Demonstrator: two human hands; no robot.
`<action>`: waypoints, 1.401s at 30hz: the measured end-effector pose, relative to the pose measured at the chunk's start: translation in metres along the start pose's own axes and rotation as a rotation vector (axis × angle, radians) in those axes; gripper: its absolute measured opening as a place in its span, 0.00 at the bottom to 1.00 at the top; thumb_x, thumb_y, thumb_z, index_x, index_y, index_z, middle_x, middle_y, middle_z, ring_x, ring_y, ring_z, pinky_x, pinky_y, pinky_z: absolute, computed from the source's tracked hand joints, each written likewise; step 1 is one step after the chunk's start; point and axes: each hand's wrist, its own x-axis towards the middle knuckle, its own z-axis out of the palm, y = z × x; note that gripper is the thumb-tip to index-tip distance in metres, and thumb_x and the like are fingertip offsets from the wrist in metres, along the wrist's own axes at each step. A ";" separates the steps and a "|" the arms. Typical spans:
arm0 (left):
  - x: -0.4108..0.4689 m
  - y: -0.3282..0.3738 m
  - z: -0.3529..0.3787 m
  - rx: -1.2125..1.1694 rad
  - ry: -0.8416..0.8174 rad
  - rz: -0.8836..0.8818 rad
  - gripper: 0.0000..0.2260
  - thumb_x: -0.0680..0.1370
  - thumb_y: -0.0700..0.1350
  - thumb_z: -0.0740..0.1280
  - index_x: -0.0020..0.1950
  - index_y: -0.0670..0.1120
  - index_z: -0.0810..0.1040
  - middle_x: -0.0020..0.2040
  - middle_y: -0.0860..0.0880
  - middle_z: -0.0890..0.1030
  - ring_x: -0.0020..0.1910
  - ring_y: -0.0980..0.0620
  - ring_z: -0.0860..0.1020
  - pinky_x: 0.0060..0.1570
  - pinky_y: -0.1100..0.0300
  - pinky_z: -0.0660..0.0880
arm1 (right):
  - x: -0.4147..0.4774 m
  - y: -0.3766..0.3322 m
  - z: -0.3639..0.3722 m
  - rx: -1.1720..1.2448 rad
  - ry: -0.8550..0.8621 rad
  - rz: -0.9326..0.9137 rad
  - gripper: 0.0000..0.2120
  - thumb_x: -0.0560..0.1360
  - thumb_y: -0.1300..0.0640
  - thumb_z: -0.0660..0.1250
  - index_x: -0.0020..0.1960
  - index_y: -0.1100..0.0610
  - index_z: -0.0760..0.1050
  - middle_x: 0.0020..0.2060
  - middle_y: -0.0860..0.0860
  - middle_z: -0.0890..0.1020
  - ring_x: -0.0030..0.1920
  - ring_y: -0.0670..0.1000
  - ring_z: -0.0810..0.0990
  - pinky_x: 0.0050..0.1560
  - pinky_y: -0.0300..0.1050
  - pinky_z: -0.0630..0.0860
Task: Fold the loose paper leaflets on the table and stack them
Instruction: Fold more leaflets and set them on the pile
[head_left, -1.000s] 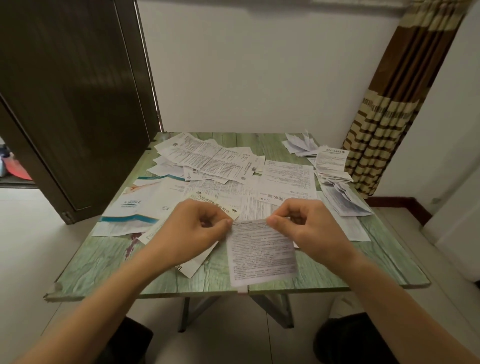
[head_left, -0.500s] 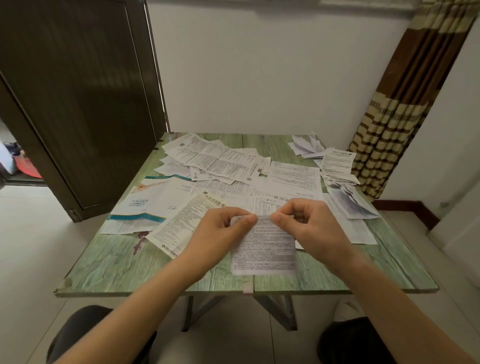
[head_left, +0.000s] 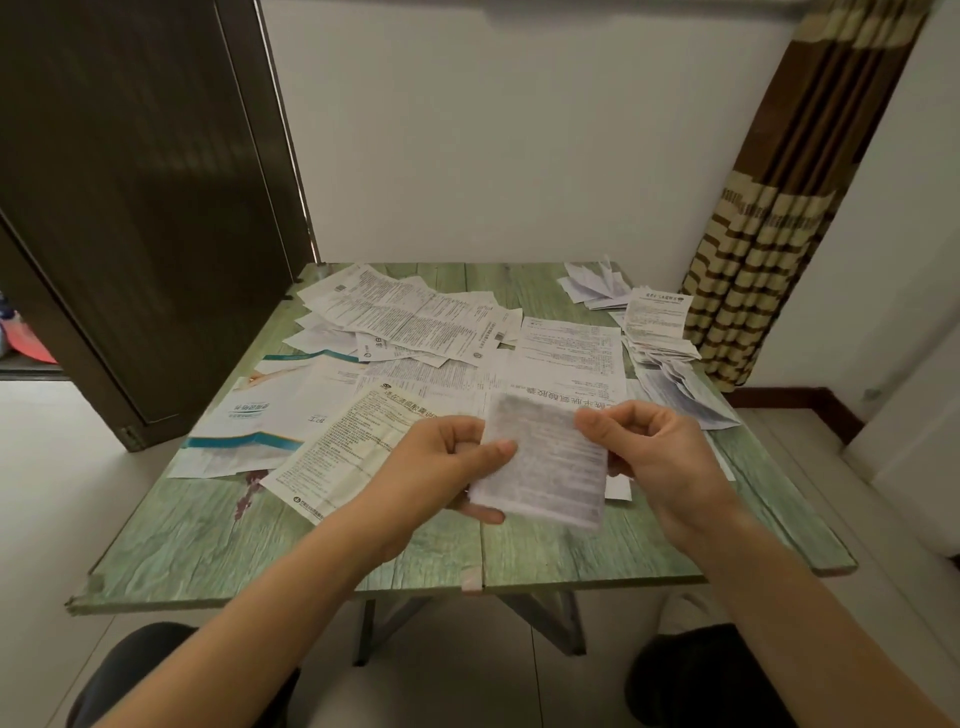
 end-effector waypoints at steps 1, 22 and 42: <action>0.001 -0.001 0.002 -0.004 -0.032 -0.018 0.05 0.78 0.40 0.64 0.49 0.41 0.79 0.43 0.44 0.85 0.40 0.49 0.84 0.32 0.63 0.79 | 0.002 0.001 -0.003 0.018 0.011 0.018 0.14 0.62 0.52 0.72 0.39 0.63 0.76 0.35 0.56 0.82 0.35 0.51 0.80 0.39 0.43 0.79; 0.130 0.007 0.108 0.271 0.206 0.210 0.08 0.80 0.40 0.60 0.56 0.46 0.77 0.50 0.51 0.81 0.44 0.55 0.79 0.41 0.68 0.76 | 0.089 0.013 -0.127 -0.181 0.612 -0.068 0.10 0.75 0.68 0.65 0.40 0.55 0.71 0.43 0.54 0.77 0.45 0.58 0.80 0.37 0.45 0.81; 0.206 -0.032 0.153 1.101 -0.011 0.288 0.15 0.80 0.45 0.59 0.66 0.52 0.73 0.70 0.52 0.71 0.69 0.53 0.68 0.67 0.55 0.61 | 0.100 0.066 -0.119 -1.158 0.526 0.023 0.15 0.80 0.52 0.59 0.65 0.46 0.74 0.59 0.49 0.72 0.60 0.51 0.67 0.58 0.47 0.60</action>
